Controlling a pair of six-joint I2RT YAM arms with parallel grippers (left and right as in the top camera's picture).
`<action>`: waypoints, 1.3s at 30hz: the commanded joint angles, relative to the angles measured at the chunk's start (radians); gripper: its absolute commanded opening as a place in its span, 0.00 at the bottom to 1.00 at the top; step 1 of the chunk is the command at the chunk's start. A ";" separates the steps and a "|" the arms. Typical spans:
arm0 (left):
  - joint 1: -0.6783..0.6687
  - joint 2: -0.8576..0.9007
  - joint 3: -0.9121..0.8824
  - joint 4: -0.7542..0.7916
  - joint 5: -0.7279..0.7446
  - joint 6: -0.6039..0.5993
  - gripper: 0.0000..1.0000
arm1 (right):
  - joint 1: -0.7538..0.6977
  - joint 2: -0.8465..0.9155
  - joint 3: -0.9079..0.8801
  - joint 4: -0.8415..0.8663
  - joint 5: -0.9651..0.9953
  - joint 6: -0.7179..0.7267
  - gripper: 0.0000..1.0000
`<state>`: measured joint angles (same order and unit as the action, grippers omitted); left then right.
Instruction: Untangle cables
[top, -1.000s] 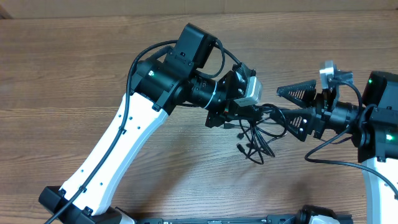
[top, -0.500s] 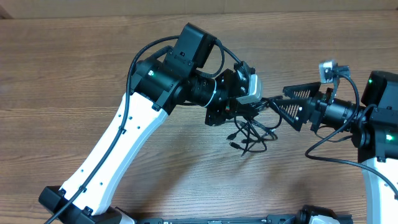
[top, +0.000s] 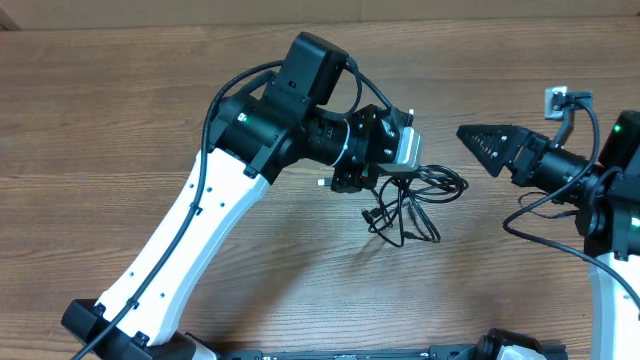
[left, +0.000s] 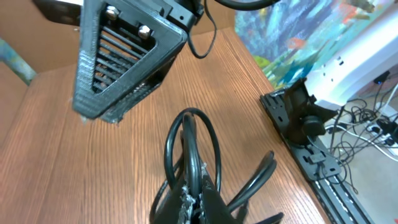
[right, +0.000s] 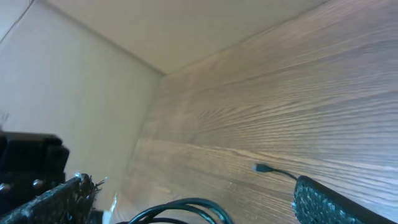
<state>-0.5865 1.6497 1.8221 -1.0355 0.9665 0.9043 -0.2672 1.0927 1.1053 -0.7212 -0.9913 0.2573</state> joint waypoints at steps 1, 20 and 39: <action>0.012 -0.018 0.013 0.016 0.055 -0.029 0.04 | -0.006 -0.011 0.016 -0.004 0.010 0.031 1.00; 0.050 -0.018 0.013 0.342 0.157 -0.208 0.04 | -0.002 -0.010 0.016 -0.153 -0.094 -0.234 0.89; 0.113 -0.018 0.013 0.397 0.174 -0.311 0.04 | -0.002 -0.010 0.016 -0.127 -0.480 -0.399 0.84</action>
<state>-0.4850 1.6497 1.8221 -0.6498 1.0969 0.6178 -0.2684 1.0931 1.1053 -0.8612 -1.3174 -0.0792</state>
